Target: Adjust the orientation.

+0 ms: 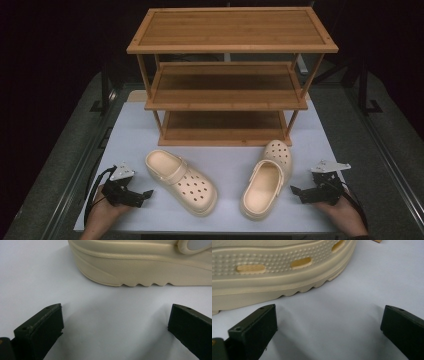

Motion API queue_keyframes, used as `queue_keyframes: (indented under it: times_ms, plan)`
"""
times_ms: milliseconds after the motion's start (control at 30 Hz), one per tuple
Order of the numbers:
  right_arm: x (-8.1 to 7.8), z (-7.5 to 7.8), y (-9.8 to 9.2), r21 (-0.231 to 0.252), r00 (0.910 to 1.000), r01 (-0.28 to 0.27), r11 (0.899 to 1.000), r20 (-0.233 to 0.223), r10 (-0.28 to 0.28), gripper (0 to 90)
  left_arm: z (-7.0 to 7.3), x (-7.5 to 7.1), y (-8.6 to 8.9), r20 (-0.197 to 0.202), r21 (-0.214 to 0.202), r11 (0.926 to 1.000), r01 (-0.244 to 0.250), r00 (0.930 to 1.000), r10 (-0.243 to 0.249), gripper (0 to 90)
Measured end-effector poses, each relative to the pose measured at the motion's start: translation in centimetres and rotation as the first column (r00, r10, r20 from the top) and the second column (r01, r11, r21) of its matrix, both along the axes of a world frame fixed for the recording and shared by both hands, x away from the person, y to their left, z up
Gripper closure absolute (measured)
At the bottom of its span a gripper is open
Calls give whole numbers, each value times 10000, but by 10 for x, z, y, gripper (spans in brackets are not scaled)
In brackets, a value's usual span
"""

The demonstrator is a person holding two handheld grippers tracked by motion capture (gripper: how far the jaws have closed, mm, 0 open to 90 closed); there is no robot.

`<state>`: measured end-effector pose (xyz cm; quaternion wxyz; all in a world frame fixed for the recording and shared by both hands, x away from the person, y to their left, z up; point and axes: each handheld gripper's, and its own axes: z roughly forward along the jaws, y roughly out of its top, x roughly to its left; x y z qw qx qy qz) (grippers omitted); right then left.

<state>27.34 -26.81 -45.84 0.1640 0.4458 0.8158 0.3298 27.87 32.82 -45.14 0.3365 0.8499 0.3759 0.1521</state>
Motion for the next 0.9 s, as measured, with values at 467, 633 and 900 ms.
queue_keyframes:
  times_ms: [467, 633, 900]
  plan:
    - [0, 0, 0, -5, 10000, -2, 10000, -16, 2, 4, 5, -6, 7, 168, -126, 9998, 145, 9998, -143, 160]
    - [0, 0, 0, 6, 10000, 1, 10000, -13, -1, 4, 10, -12, 14, 49, -674, 9970, 376, 9993, -374, 340]
    - [0, 0, 0, 8, 10000, 0, 10000, -13, 0, 4, 23, -20, 9, 245, -1120, 9884, 1029, 9946, -1008, 677]
